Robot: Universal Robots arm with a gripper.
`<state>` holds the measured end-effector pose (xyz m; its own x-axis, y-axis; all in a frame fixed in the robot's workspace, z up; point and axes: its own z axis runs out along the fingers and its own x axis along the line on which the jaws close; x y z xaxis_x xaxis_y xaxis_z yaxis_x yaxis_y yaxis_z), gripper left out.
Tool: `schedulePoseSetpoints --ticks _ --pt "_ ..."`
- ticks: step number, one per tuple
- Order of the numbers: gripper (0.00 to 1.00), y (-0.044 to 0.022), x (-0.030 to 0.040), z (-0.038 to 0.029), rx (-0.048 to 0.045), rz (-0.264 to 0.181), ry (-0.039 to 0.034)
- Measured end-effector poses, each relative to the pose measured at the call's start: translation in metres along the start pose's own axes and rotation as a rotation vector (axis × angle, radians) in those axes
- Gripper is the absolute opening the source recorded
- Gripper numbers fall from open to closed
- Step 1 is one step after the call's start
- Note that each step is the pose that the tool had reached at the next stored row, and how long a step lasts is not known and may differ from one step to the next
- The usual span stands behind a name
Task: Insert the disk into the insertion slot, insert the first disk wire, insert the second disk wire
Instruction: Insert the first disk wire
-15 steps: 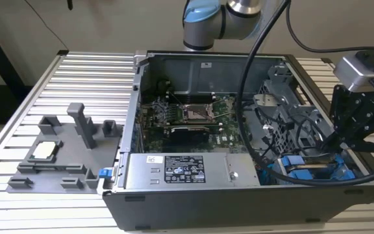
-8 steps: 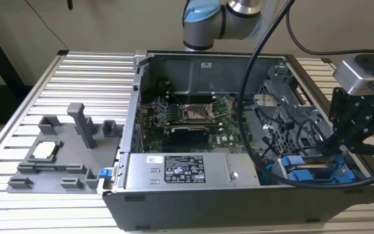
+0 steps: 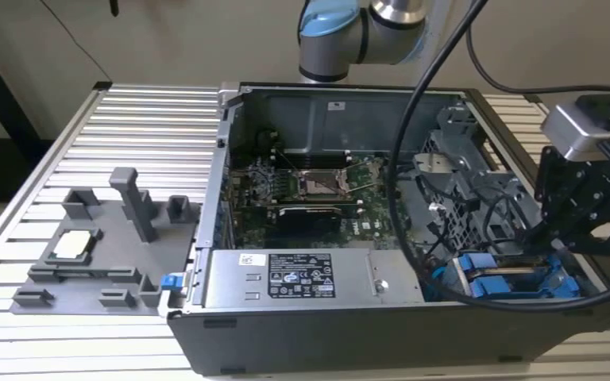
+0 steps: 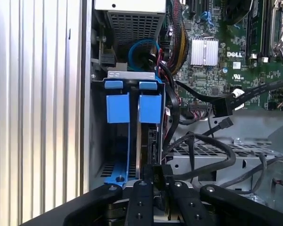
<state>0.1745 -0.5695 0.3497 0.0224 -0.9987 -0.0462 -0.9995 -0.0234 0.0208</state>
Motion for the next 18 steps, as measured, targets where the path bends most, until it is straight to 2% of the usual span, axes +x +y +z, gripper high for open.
schedulePoseSetpoints --ticks 18 --pt "0.19 -0.0002 0.0004 0.0072 0.0004 -0.001 -0.0003"
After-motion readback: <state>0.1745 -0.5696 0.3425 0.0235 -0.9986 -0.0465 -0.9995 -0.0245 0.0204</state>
